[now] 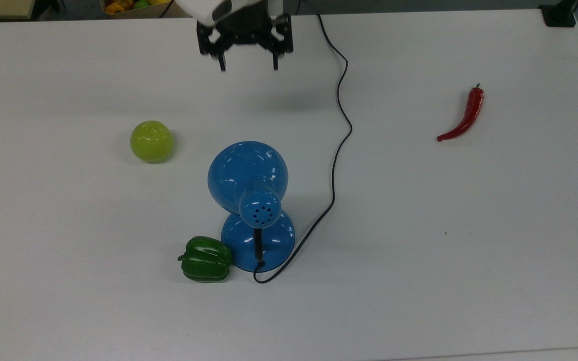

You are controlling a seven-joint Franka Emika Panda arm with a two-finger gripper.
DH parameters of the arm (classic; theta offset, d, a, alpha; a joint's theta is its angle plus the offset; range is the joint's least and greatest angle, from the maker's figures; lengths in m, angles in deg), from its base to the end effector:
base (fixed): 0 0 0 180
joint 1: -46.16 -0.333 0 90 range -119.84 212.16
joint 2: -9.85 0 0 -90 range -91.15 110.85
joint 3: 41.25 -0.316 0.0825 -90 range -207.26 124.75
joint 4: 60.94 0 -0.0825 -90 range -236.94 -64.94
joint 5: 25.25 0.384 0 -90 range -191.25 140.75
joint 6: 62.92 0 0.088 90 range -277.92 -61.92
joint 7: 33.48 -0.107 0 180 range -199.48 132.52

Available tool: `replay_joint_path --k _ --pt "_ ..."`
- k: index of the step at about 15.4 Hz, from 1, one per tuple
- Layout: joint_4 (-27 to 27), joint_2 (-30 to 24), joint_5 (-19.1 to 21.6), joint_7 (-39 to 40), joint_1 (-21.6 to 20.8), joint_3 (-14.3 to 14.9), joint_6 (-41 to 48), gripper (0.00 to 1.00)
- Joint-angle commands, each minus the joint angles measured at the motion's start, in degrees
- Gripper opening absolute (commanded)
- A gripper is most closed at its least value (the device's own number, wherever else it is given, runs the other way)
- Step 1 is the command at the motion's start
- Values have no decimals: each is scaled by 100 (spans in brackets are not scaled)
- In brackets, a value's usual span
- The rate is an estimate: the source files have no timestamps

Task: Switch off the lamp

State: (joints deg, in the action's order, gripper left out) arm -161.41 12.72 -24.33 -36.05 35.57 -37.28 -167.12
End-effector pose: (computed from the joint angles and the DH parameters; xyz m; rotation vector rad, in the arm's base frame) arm 0.5764 0.0690 0.5306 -3.1265 -0.1047 -0.0221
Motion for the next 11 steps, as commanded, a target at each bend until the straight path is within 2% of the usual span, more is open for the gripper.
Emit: replay_joint_path --k 1,3,6,11 --pt "685 -102 -4 -699 -5 -10 987 100" --pt "862 -190 5 -963 4 -98 1243 100" --pt "880 -295 -4 -1193 240 -466 1236 100" --pt "871 -296 66 -825 338 -617 1017 100"
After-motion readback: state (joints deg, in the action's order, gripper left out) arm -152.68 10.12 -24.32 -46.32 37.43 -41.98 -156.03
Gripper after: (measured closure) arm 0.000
